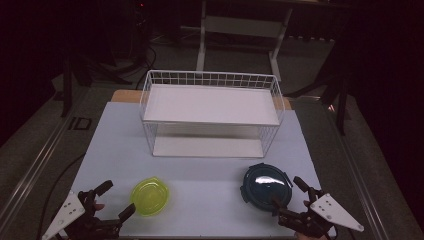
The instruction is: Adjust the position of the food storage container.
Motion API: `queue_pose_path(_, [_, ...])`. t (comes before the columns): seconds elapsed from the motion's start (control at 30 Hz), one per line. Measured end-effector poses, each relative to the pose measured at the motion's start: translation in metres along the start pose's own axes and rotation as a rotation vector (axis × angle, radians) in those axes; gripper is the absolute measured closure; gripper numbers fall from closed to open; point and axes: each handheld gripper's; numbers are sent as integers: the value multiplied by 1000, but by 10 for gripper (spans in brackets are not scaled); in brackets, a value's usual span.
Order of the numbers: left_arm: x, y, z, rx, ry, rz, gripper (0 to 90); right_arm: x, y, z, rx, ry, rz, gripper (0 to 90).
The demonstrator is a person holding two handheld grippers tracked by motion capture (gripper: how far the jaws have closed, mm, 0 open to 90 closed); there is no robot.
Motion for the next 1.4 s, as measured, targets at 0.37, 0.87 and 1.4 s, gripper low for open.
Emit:
queue_pose_path(0.37, [0, 0, -2, 6, 1, 5, 0, 16, -3, -4, 38, -16, 21, 110])
queue_pose_path(0.87, [0, 1, -2, 7, 7, 6, 0, 5, -20, 11, 132, -224, 42, 284])
queue_pose_path(1.4, [0, 0, -2, 6, 2, 7, 0, -20, -42, 19, 116, -351, -48, 899])
Point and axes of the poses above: each handheld gripper's, and its own axes: z roughly forward along the jaws, x roughly out of its top, y roughly to its right, and after that the axes turned 13 degrees about -x, right-handed
